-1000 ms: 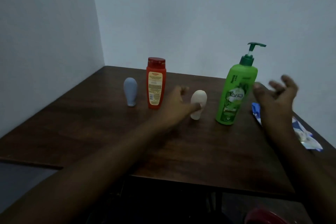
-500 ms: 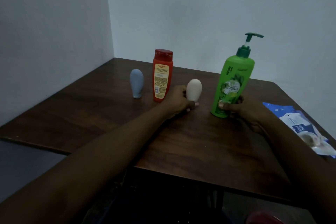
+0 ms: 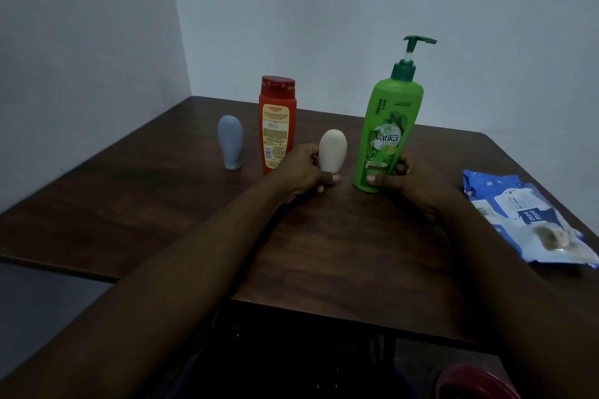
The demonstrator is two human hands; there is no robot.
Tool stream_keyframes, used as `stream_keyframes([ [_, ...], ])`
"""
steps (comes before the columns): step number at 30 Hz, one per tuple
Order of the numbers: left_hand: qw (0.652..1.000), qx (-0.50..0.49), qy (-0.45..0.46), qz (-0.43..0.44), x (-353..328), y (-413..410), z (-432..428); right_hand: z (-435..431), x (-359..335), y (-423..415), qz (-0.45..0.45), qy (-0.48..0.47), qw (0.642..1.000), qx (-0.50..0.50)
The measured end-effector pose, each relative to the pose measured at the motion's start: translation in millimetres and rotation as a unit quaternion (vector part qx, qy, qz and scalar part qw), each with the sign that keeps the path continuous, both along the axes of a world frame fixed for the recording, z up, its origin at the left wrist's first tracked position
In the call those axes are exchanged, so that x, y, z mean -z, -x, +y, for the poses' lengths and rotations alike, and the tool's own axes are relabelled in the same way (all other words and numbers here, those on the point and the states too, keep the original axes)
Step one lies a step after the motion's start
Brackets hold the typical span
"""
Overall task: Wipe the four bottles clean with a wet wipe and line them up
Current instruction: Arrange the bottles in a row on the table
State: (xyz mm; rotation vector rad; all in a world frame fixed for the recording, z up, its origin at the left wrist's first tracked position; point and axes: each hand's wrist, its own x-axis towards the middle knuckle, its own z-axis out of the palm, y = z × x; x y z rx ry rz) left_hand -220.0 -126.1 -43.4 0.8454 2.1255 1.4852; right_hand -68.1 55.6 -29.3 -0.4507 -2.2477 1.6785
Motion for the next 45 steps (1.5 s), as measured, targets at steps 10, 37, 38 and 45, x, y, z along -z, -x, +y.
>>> stream_keyframes([
  [10,1.0,-0.014,-0.002,-0.002,3.1,3.8,2.6,2.7,2.3,-2.6,0.023,0.015,1.0,0.0],
  [37,1.0,-0.018,0.0,0.001,2.6,1.3,1.0,4.7,3.3,-4.8,0.017,0.009,1.0,-0.006],
  [38,1.0,-0.019,0.0,0.002,2.8,1.8,0.8,5.0,3.7,-4.6,0.015,0.008,1.0,-0.006],
  [45,1.0,-0.016,0.003,0.005,2.1,-1.2,-0.4,5.3,2.9,-5.5,0.002,0.002,1.0,-0.006],
])
